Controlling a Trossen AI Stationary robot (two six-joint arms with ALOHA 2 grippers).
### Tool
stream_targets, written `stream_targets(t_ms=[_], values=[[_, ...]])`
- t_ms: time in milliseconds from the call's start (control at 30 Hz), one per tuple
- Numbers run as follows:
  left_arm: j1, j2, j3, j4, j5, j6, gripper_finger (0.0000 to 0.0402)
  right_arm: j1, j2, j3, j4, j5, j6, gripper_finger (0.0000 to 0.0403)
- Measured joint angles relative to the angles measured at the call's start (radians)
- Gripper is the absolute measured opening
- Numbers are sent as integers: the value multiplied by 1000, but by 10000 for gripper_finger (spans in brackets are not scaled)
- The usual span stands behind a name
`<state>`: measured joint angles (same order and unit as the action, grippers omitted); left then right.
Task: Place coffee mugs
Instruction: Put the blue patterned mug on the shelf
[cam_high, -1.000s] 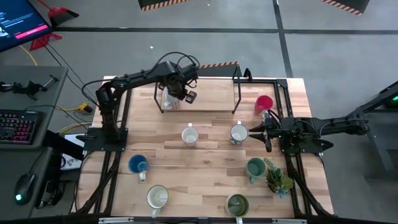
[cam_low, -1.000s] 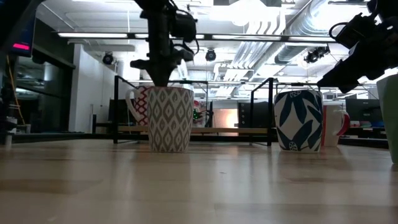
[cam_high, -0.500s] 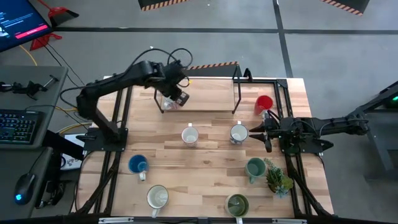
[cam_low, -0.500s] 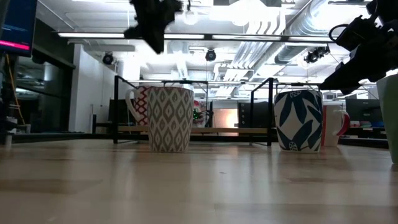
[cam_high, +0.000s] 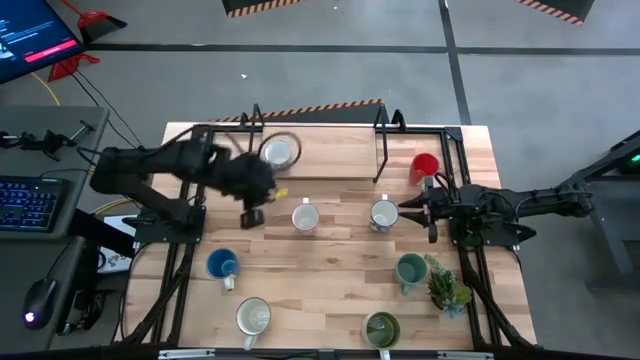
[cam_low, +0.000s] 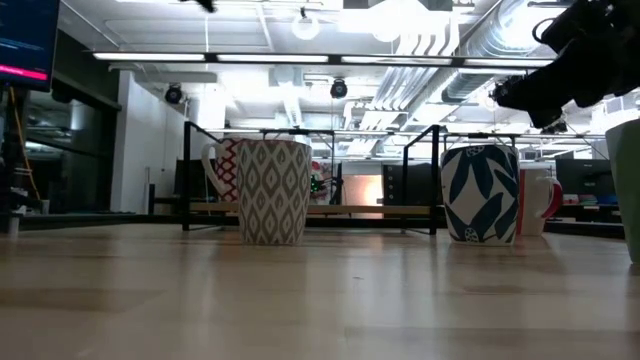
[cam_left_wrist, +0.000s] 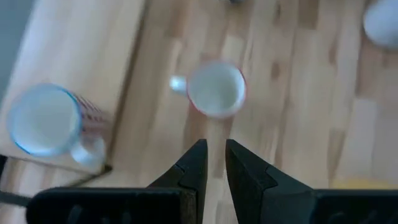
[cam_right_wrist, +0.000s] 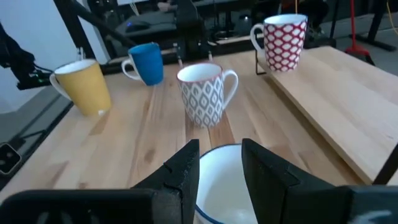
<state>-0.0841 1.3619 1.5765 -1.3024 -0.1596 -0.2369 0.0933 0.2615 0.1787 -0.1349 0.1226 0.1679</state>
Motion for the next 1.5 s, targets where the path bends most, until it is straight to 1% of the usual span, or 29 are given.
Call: stream_targets(t_ms=[100, 167, 300, 400, 500, 567, 667, 733, 833, 933, 1000, 1100, 1200, 1400, 1500], values=[[-57, -98, -154, 33, -41, -51, 49, 0, 0, 0, 24, -2, -12, 108], [-90, -180, -272, 97, -62, -72, 49, 0, 0, 0, 55, -1, -22, 108], [-137, -370, -520, 250, -69, -101, 49, 0, 0, 0, 100, -1, -66, 108], [-157, -516, -704, 390, -70, -125, 49, 0, 0, 0, 129, 24, -72, 108], [-167, -640, -886, 612, -104, -128, 49, 0, 2, 0, 154, 54, -91, 108], [-167, -686, -999, 803, -124, -93, 49, 0, 4, 0, 171, 83, -103, 108], [-167, -698, -1149, 1067, -125, 5, 49, 0, 27, 0, 175, 126, -110, 108], [-167, -690, -1237, 1234, -123, 57, 49, 0, 53, 0, 209, 129, -112, 108], [-167, -685, -1346, 1446, -114, 110, 49, 0, 102, 0, 342, 92, -150, 108], [-166, -687, -1412, 1576, -86, 114, 49, 0, 156, 0, 507, 62, -218, 108], [-166, -688, -1422, 1608, -55, 111, 49, -5, 188, 8, 588, 67, -262, 108], [-166, -688, -1422, 1627, -45, 120, 49, -22, 234, 84, 585, 71, -325, 108], [-166, -688, -1422, 1650, -45, 153, 49, -44, 292, 224, 459, 72, -380, 108], [-166, -688, -1422, 1639, -45, 147, 49, -108, 461, 568, 12, 71, -393, 108], [-166, -688, -1422, 1636, -45, 141, 49, -138, 566, 710, -179, 43, -385, 108]])
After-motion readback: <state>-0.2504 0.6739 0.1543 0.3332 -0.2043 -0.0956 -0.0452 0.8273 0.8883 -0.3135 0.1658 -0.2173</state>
